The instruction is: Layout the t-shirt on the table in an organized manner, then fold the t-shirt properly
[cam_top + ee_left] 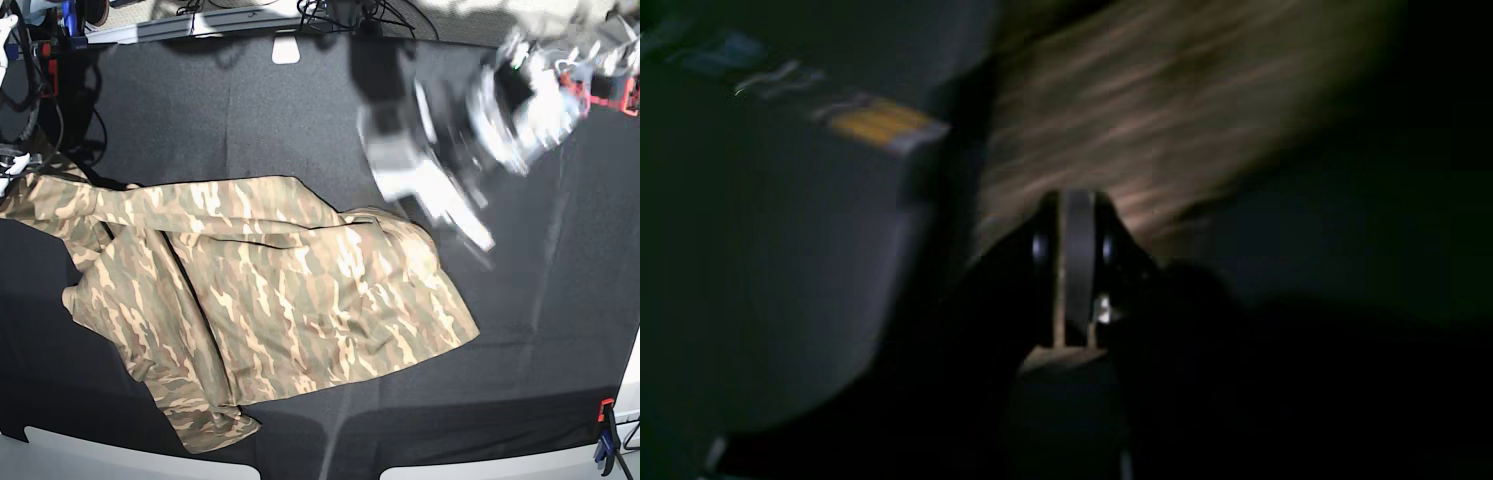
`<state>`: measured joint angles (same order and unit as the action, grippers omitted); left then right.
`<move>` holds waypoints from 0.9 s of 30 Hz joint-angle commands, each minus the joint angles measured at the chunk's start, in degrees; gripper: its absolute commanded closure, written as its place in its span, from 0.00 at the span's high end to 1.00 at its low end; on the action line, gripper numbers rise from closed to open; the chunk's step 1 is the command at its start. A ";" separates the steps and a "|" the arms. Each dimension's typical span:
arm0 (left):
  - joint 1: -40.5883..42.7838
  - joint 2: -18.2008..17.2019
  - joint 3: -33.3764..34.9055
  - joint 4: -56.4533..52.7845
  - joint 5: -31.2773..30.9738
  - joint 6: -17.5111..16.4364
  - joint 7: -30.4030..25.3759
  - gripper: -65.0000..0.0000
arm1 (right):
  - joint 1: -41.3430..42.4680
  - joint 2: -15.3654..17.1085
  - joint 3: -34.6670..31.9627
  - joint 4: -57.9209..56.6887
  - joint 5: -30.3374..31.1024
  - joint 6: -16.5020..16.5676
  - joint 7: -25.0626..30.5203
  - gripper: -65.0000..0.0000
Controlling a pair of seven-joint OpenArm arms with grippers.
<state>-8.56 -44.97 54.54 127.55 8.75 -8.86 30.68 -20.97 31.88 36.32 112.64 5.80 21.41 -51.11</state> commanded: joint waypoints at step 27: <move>-3.96 21.75 -0.44 -34.58 13.64 -1.07 -1.60 0.34 | 0.33 1.29 0.46 0.98 -0.68 -0.35 0.72 0.00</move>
<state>-11.60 -23.35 54.43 92.05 22.28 -10.79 29.98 -20.97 31.88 36.32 112.64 5.82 21.41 -51.13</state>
